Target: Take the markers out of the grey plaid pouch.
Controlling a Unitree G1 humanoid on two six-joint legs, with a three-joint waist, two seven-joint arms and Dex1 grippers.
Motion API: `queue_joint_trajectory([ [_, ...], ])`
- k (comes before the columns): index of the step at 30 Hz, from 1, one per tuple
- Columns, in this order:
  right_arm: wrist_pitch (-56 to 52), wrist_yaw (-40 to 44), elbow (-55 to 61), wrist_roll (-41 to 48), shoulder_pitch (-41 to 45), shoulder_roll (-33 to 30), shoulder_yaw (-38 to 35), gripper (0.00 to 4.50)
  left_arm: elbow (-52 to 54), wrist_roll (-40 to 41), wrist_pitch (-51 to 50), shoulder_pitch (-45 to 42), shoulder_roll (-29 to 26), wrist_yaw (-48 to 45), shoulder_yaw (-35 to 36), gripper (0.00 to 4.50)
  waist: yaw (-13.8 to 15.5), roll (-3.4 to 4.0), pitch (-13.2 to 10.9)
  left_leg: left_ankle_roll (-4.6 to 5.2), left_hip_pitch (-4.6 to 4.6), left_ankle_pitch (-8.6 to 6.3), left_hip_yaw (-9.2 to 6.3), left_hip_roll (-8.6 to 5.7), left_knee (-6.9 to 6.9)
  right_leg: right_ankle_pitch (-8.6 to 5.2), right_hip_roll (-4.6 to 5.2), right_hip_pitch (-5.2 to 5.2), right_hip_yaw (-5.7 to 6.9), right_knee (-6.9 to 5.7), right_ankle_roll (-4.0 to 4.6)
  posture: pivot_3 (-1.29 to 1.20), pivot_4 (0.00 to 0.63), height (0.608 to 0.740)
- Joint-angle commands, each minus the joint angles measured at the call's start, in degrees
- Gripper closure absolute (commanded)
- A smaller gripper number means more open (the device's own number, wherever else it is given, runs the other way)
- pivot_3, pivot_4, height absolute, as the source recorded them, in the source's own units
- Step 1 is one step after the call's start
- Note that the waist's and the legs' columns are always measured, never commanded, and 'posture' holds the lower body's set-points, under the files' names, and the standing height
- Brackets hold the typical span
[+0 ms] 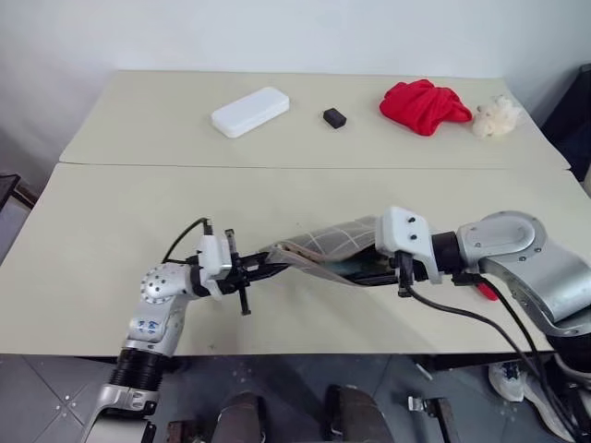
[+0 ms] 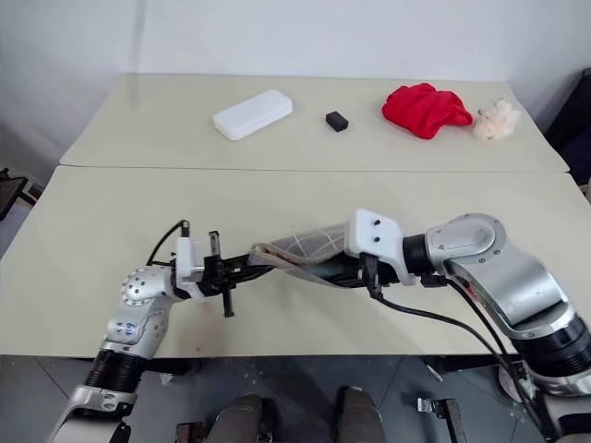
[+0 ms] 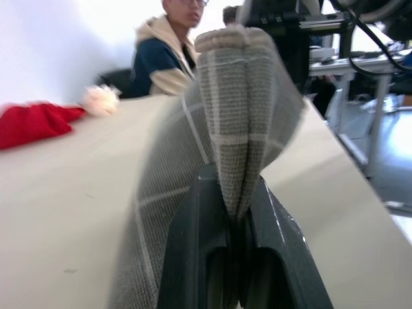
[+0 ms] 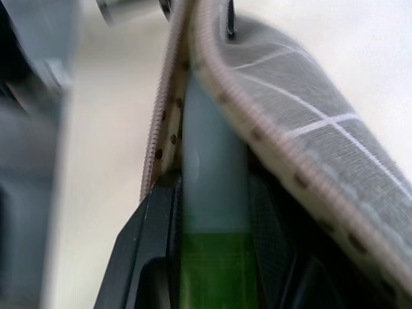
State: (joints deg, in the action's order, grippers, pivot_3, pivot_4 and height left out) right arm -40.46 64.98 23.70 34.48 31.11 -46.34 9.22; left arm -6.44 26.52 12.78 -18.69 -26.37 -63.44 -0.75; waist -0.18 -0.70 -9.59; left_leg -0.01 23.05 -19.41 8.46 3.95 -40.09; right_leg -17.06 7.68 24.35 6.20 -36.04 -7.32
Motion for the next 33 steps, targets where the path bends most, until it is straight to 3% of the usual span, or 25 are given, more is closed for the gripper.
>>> queue_joint_trajectory([
  [1, -1.6, 6.0, -0.7, 7.8, -0.4, -1.4, -5.6, 3.4, -1.4, -1.7, 2.9, 2.3, -2.4, -1.0, 2.5, 4.5, 0.1, 0.05, 0.0, 0.0, 0.0, 0.0, 0.0, 0.0, 0.02, 0.0, 0.0, 0.0, 0.0, 0.01, 0.0, 0.0, 0.15, 0.74],
  [7, -8.3, 8.7, 1.7, 13.3, -1.3, -5.5, -4.6, 3.4, -2.7, -1.5, 3.5, 2.1, -2.6, -1.0, 3.0, 4.5, 1.0, 0.03, 0.0, 0.04, 0.02, -0.02, -0.03, -0.02, -0.09, 0.01, 0.04, -0.03, 0.0, 0.03, -0.01, 0.0, 0.15, 0.74],
  [12, -9.7, 5.0, 2.8, 19.6, -0.8, -2.5, -8.3, 3.4, -3.4, -1.2, 3.0, 1.6, -3.6, -0.5, 3.6, 4.5, 1.0, 0.03, 0.0, 0.03, 0.01, -0.02, -0.02, -0.01, -0.07, 0.01, 0.03, -0.02, 0.0, -0.01, -0.01, 0.0, 0.15, 0.74],
  [18, -19.3, -7.8, -2.0, 48.2, 4.0, 1.3, -17.3, 3.4, -0.2, 4.0, -6.5, 1.4, -4.9, -0.6, 4.2, 4.5, 0.8, 0.01, 0.0, 0.03, 0.02, -0.02, -0.03, 0.02, -0.07, 0.01, 0.02, -0.01, 0.0, -0.05, 0.0, 0.0, 0.15, 0.74],
  [25, -19.3, -20.4, -6.4, 62.2, 4.4, 2.8, -20.2, 3.4, 0.3, 3.6, -7.6, 1.0, -5.2, -0.7, 4.5, 4.5, 1.4, 0.01, 0.0, 0.03, 0.01, -0.02, -0.03, 0.01, -0.08, 0.01, 0.02, -0.03, 0.01, -0.03, 0.0, 0.0, 0.15, 0.74],
  [29, -18.1, -28.8, -9.7, 75.1, 5.5, 2.7, -21.0, 3.4, -0.1, 4.4, -8.8, 1.3, -5.6, -0.6, 5.5, 4.5, 1.4, 0.01, 0.0, 0.03, 0.02, -0.02, -0.02, 0.01, -0.07, 0.01, 0.02, -0.02, 0.01, -0.03, 0.0, 0.0, 0.15, 0.74],
  [33, -18.7, -41.9, -12.5, 78.5, 1.6, 9.0, -16.6, 3.4, -0.1, 3.9, -7.2, 0.1, -4.0, -0.9, 5.0, 4.5, 1.4, -0.03, 0.0, 0.03, 0.01, -0.02, -0.01, 0.01, -0.08, 0.01, 0.01, -0.02, 0.01, -0.04, 0.0, 0.0, 0.15, 0.74],
])
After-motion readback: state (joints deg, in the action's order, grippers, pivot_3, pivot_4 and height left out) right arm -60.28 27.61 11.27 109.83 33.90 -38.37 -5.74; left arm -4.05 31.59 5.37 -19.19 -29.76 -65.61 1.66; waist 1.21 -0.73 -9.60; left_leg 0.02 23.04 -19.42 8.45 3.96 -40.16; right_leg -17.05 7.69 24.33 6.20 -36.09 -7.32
